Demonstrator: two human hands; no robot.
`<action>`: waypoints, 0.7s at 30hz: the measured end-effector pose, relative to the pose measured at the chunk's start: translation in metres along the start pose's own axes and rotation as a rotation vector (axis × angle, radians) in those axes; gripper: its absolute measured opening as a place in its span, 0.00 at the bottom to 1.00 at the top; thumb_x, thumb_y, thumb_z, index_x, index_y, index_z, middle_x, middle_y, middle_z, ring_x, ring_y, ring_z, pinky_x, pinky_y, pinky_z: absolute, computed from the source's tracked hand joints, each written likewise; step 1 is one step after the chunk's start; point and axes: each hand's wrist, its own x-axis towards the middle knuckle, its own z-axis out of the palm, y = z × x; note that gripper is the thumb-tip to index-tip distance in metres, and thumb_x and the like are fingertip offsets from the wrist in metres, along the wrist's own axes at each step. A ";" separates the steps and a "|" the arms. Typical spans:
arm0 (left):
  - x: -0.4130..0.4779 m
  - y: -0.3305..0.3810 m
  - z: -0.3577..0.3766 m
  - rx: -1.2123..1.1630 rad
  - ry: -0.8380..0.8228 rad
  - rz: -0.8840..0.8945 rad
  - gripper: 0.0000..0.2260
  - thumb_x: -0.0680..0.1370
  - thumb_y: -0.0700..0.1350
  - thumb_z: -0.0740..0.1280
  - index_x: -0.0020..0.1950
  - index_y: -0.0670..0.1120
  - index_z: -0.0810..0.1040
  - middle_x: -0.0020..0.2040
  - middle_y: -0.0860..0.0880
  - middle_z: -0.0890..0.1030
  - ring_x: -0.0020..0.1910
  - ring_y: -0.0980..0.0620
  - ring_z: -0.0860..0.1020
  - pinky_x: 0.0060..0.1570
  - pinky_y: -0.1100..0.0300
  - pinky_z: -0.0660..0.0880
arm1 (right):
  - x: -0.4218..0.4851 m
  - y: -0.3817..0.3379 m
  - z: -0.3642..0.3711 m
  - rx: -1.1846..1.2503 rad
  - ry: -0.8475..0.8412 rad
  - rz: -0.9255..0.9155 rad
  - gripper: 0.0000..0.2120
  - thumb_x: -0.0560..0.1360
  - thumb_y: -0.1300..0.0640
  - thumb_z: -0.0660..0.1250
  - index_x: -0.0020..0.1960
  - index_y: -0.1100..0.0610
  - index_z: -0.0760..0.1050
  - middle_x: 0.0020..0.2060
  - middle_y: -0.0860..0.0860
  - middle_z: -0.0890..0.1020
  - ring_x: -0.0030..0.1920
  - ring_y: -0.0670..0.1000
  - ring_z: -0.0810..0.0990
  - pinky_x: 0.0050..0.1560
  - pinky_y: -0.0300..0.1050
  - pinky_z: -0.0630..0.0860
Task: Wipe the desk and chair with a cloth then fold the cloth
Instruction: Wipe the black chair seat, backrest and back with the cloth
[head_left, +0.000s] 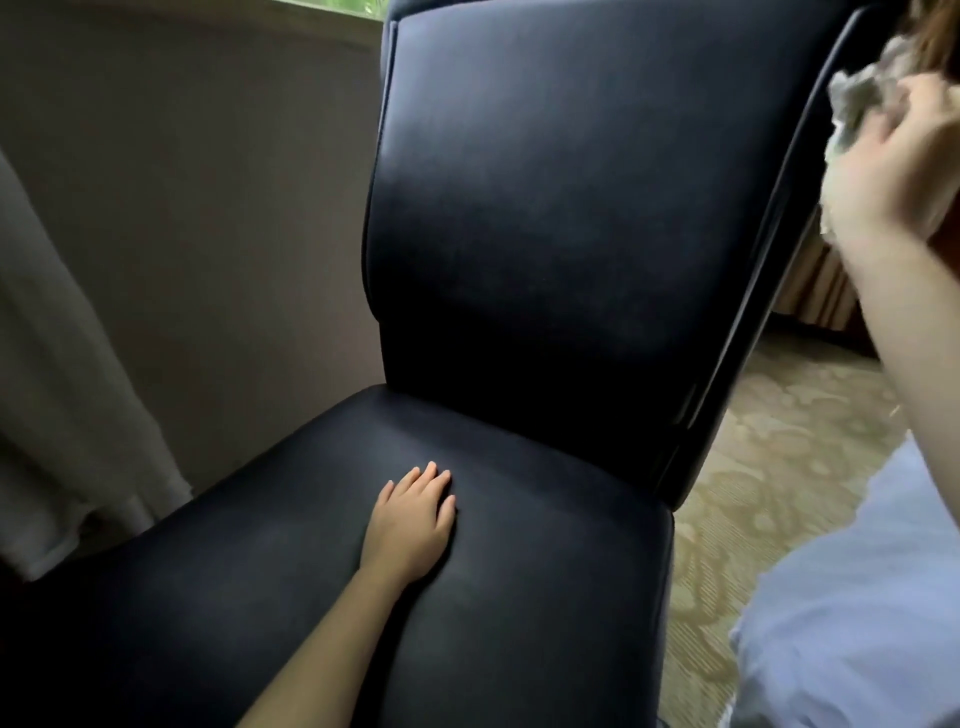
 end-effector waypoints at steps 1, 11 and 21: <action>-0.001 -0.001 0.000 0.001 -0.004 -0.003 0.21 0.83 0.52 0.50 0.76 0.53 0.60 0.77 0.55 0.57 0.76 0.55 0.53 0.73 0.56 0.48 | -0.004 0.004 -0.003 0.135 -0.043 0.090 0.18 0.72 0.33 0.50 0.43 0.48 0.63 0.58 0.58 0.74 0.54 0.50 0.74 0.58 0.35 0.67; 0.003 0.001 0.002 0.026 0.016 0.023 0.20 0.82 0.54 0.50 0.75 0.55 0.62 0.76 0.56 0.59 0.76 0.57 0.54 0.73 0.57 0.49 | -0.038 0.101 0.028 0.874 -0.267 0.985 0.20 0.82 0.52 0.47 0.37 0.53 0.71 0.29 0.48 0.76 0.27 0.45 0.77 0.37 0.36 0.71; 0.006 -0.006 -0.008 0.084 -0.127 0.148 0.38 0.68 0.65 0.34 0.75 0.58 0.60 0.76 0.59 0.57 0.76 0.58 0.54 0.73 0.59 0.50 | -0.086 0.102 -0.030 1.126 -0.273 0.794 0.25 0.73 0.58 0.55 0.18 0.58 0.72 0.18 0.48 0.73 0.19 0.45 0.74 0.20 0.32 0.69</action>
